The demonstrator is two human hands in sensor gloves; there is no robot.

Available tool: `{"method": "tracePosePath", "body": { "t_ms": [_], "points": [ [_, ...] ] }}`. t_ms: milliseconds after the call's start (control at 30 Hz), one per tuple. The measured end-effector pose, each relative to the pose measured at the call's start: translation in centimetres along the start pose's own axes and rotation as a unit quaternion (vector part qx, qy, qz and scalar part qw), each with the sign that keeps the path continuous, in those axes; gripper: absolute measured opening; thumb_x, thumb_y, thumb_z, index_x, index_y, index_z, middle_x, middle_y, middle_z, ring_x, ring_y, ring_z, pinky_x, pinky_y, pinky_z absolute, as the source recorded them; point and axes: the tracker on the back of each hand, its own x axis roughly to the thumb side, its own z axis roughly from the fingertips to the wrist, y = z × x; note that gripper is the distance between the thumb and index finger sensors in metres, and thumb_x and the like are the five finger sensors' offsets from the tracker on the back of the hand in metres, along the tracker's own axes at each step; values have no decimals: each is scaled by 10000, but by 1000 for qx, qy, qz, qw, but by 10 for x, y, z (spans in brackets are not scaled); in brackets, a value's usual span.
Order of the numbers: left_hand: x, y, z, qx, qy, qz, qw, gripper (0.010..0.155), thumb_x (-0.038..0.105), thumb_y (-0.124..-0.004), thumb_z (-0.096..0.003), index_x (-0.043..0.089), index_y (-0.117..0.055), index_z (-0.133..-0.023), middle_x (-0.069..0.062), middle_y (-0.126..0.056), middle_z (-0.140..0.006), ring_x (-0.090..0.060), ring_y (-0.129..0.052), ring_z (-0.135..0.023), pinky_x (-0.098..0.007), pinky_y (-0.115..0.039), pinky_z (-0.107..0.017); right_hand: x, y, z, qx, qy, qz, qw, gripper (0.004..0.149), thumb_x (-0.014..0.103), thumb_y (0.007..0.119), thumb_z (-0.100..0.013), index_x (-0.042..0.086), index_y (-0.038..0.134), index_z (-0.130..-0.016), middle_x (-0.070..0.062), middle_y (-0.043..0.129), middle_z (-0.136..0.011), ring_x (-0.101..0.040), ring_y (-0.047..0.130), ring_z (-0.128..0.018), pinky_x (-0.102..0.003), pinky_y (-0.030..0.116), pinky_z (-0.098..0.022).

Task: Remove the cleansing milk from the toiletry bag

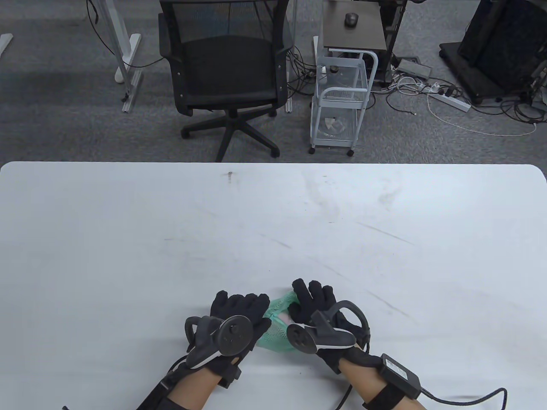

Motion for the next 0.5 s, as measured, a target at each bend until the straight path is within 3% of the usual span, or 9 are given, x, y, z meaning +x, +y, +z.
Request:
{"method": "tracePosePath", "body": {
  "t_ms": [500],
  "points": [
    [3,-1,0,-9,-3,-11,1000,590,497,-899,-461,273,-823,-1001,-68,-941,-1012,-406,-942,-903,-665,-541,-756,4,-9,8,-76,-35,9,996,638,372,938,-480,54,762,-1005,-350,366,-1199,-698,509,-972,-770,487,-672]
  ]
}}
